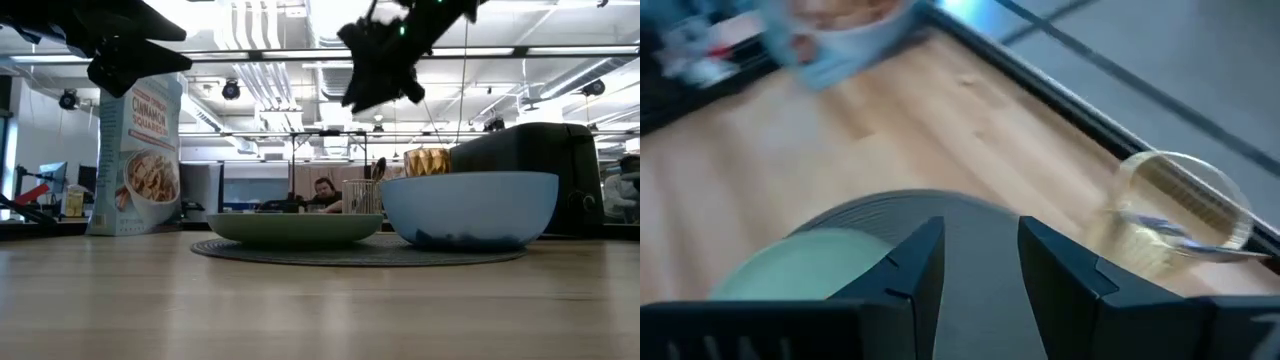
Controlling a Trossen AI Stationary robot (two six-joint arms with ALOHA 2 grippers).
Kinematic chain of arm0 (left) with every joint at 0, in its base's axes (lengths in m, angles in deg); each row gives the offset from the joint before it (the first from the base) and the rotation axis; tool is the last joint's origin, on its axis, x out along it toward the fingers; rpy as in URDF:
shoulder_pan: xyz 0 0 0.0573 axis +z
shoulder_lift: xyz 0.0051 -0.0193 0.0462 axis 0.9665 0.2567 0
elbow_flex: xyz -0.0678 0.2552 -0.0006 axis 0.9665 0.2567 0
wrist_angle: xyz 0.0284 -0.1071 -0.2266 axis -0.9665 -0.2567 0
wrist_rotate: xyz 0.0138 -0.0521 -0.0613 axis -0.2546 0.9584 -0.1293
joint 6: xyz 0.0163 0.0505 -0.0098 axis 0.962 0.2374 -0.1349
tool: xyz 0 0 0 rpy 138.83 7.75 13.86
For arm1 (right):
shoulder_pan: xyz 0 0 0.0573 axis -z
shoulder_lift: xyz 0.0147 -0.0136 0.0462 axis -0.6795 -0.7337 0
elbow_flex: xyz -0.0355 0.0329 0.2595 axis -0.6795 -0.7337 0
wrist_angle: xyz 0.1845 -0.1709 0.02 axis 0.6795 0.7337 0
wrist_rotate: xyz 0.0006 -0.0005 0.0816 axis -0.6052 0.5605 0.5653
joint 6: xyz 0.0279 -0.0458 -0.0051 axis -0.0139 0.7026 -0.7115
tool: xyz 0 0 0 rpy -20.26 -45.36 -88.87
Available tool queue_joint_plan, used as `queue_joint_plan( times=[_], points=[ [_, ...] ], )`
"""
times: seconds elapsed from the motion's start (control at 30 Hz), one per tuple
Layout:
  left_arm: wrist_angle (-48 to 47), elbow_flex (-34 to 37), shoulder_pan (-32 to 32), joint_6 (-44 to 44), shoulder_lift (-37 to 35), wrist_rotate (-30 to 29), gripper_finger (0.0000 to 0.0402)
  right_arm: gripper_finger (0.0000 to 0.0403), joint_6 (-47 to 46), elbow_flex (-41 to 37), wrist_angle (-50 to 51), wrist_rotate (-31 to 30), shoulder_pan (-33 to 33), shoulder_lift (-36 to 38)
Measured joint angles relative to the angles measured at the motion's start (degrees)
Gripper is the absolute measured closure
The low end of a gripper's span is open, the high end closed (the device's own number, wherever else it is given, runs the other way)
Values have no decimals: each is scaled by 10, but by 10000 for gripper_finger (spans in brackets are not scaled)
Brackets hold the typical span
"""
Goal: Arrange a breakfast setting
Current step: Put the purple spoon on the table to the right of the blue bowl
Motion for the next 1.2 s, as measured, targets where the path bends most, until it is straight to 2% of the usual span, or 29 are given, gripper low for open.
queue_joint_plan(
  times=[0.17,0.27,0.4,0.5,0.6,0.7,0.8,1.2],
  points=[
    [-10,0,0,4,-14,0,196,282,-8,0,26,15,77,1],
    [-27,0,0,6,-29,-1,196,282,43,0,45,31,104,0],
    [-35,0,0,26,-47,-14,196,282,220,0,53,71,119,2],
    [-35,0,0,29,-54,-16,196,282,370,0,63,76,124,4],
    [-35,0,0,24,-54,-16,196,282,506,0,80,67,125,5],
    [-35,0,0,22,-54,-19,196,282,606,0,91,28,124,3],
    [-35,0,0,21,-56,-30,196,282,645,0,89,-6,128,-4],
    [-35,0,1,20,-58,-32,196,282,645,0,87,-9,138,-27]
  ],
)
